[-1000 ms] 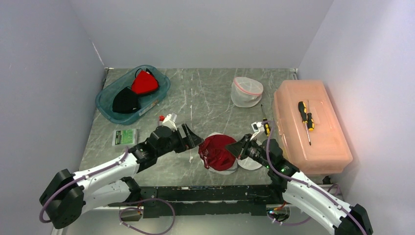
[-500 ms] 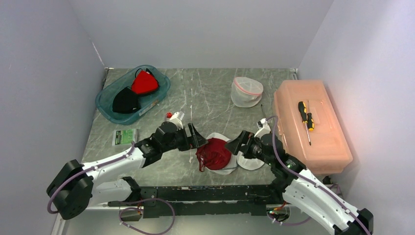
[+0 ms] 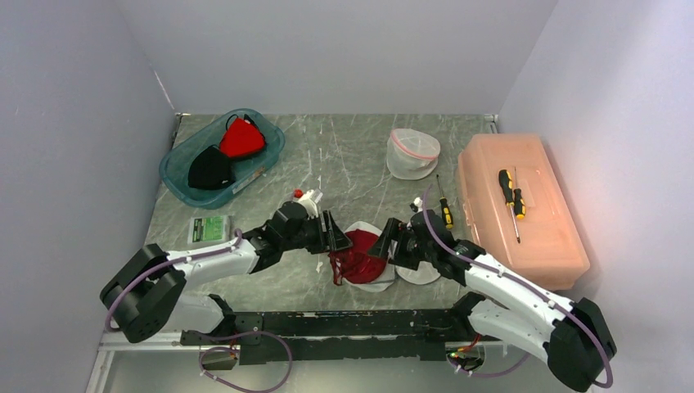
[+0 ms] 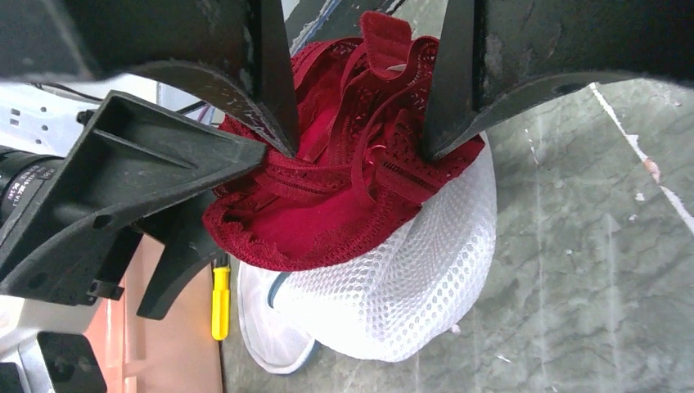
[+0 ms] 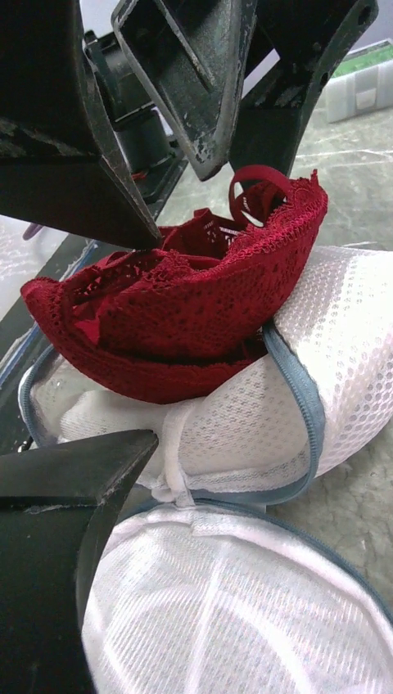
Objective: Unzip the laundry bag and remove the bra
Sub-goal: Pick up the bra from the laundry bag.
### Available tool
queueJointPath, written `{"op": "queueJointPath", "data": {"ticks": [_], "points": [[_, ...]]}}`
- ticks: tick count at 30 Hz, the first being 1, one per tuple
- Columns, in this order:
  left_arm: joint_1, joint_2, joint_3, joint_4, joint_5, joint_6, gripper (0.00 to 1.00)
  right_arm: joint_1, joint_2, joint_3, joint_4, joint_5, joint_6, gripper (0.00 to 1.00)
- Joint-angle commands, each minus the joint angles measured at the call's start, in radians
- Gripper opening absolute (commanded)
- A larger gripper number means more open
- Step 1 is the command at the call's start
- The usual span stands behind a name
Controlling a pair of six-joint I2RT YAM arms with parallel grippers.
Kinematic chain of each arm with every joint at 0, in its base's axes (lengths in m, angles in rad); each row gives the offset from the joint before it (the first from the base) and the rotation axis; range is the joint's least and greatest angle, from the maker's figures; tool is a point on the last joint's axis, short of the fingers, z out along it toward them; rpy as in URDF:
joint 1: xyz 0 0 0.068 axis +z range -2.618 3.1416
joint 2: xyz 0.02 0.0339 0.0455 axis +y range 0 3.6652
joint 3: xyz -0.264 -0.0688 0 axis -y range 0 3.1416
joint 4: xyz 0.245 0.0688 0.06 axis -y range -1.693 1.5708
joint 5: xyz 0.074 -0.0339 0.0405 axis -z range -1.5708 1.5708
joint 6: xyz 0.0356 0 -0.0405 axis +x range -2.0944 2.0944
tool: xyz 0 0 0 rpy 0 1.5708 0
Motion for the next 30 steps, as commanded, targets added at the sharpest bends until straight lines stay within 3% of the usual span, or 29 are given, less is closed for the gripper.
{"op": "queueJointPath", "data": {"ticks": [1, 4, 9, 11, 13, 14, 16, 17, 19, 22, 26, 30], "points": [[0.002, 0.036, 0.007, 0.101, 0.068, 0.012, 0.59, 0.005, 0.043, 0.033, 0.113, -0.038, -0.002, 0.8], [0.002, 0.061, 0.007, 0.123, 0.088, 0.013, 0.55, 0.005, 0.071, 0.029, 0.152, -0.033, -0.01, 0.67], [0.001, 0.085, 0.012, 0.14, 0.11, 0.018, 0.49, 0.009, 0.092, 0.022, 0.198, -0.023, -0.011, 0.34], [0.002, 0.069, 0.012, 0.121, 0.102, 0.024, 0.49, 0.013, 0.079, 0.035, 0.174, -0.009, -0.031, 0.26], [0.002, 0.044, 0.012, 0.096, 0.085, 0.033, 0.49, 0.019, 0.042, 0.055, 0.129, 0.025, -0.063, 0.26], [0.002, 0.03, 0.013, 0.084, 0.078, 0.04, 0.5, 0.021, 0.028, 0.063, 0.108, 0.035, -0.082, 0.31], [0.003, 0.011, 0.018, 0.058, 0.067, 0.053, 0.5, 0.023, 0.01, 0.08, 0.062, 0.039, -0.11, 0.59], [0.002, 0.008, 0.021, 0.051, 0.066, 0.059, 0.5, 0.023, 0.005, 0.089, 0.043, 0.036, -0.12, 0.67], [0.002, 0.006, 0.024, 0.043, 0.066, 0.064, 0.5, 0.022, -0.003, 0.105, 0.008, 0.035, -0.126, 0.73], [0.002, 0.013, 0.018, 0.059, 0.07, 0.057, 0.5, 0.022, -0.011, 0.119, -0.005, 0.012, -0.113, 0.73], [0.002, 0.029, 0.011, 0.089, 0.079, 0.043, 0.5, 0.024, 0.066, 0.149, -0.02, -0.027, -0.108, 0.64], [0.002, 0.026, 0.013, 0.085, 0.081, 0.043, 0.5, 0.03, 0.123, 0.138, 0.009, -0.041, -0.097, 0.61]]}}
